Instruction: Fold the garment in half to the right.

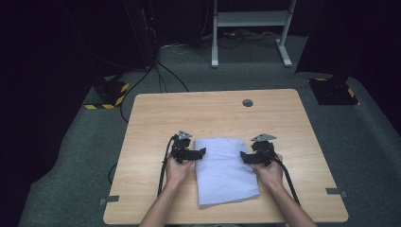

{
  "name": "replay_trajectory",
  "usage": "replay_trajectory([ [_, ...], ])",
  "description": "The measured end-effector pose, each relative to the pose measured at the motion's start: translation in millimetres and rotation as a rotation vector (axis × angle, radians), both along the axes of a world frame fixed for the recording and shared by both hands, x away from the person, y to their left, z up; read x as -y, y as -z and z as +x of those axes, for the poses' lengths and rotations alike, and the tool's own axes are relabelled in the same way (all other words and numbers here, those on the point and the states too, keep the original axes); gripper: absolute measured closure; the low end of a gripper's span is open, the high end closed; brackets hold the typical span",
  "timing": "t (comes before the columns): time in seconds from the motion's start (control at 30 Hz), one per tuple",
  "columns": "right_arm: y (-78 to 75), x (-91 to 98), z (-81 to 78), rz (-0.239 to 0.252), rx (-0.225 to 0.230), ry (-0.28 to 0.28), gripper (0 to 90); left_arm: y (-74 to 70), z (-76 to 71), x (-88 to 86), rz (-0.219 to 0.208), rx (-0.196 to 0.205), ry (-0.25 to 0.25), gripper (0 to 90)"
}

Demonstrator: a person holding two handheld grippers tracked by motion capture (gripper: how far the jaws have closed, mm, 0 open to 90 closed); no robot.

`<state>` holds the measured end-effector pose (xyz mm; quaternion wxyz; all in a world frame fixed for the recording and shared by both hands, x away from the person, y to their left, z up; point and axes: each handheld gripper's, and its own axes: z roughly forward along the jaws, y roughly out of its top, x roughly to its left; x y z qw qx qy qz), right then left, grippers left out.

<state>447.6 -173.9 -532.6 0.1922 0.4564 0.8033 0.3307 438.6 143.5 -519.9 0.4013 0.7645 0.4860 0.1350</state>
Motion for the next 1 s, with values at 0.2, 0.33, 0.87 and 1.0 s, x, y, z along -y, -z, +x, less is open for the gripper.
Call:
replay_trajectory([
  [0.2, -2.4, -7.1, -16.5, 0.012, 0.040, -0.063, 16.5, -0.3, -13.4, 8.1, 0.054, 0.038, 0.020, 18.2],
  [0.33, 3.0, -18.4, -17.0, -0.018, 0.037, -0.081, 16.6, 1.8, -5.8, 14.6, 0.086, 0.031, 0.022, 18.6],
  [0.87, -2.9, -24.4, -2.5, 0.015, 0.042, -0.041, 17.6, -14.4, 17.8, 25.0, 0.074, 0.062, 0.026, 16.2],
  [1.0, 3.6, -16.6, -1.9, -0.002, 0.024, -0.028, 16.8, -5.4, 4.9, 14.1, 0.130, 0.041, 0.010, 17.3],
])
